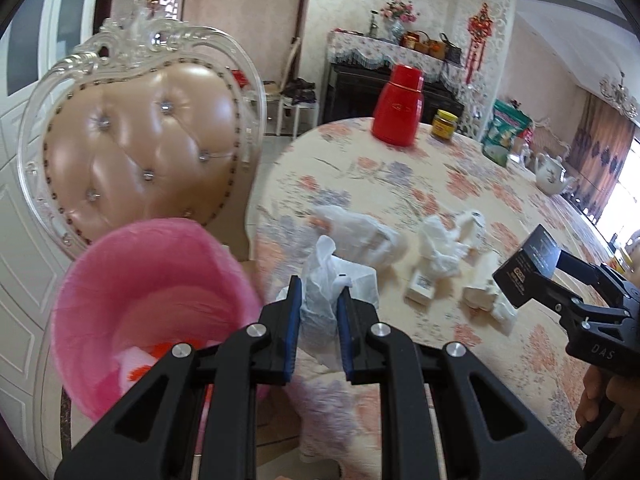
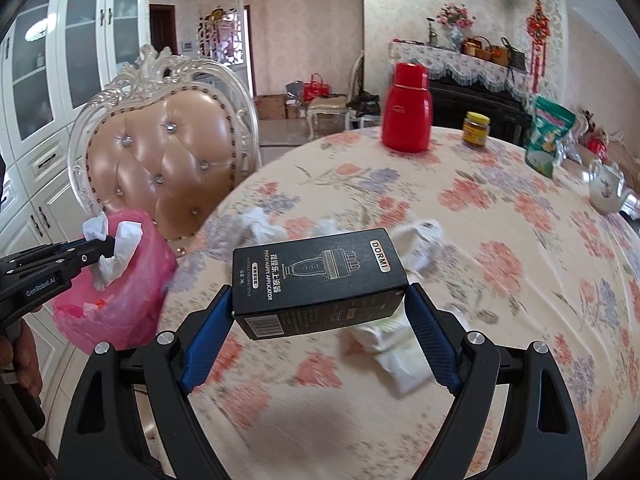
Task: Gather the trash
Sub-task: 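Carry the tissue and black box over the pink wastebasket with both tools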
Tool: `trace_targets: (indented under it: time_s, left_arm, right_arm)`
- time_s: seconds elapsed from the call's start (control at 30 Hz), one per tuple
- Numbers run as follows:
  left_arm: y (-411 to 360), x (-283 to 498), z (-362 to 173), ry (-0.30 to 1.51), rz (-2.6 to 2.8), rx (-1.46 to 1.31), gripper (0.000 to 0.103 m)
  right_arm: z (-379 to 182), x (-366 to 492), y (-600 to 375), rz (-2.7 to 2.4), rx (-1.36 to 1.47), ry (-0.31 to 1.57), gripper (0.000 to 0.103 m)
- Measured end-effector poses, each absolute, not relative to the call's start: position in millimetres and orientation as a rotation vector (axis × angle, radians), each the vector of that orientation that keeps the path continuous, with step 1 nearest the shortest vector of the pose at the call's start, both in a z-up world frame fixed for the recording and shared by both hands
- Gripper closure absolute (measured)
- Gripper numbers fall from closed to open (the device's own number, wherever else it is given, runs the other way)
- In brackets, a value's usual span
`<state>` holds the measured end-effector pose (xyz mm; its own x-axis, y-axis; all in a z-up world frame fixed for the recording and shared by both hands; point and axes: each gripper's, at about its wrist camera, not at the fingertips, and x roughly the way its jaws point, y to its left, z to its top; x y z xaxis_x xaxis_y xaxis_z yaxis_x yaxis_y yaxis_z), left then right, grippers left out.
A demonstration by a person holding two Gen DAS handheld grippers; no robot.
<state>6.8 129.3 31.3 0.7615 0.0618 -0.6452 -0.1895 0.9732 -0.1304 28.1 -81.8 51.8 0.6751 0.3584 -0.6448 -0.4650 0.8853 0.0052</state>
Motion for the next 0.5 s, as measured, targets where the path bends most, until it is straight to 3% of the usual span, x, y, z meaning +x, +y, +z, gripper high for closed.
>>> trace_targets:
  time_s: [0.5]
  left_arm:
    - [205.1,-17.4,35.5,0.679,0.239,-0.225,0.086]
  right_arm:
    - [58.1,20.8,10.1,0.581,-0.212,0.672,0.023]
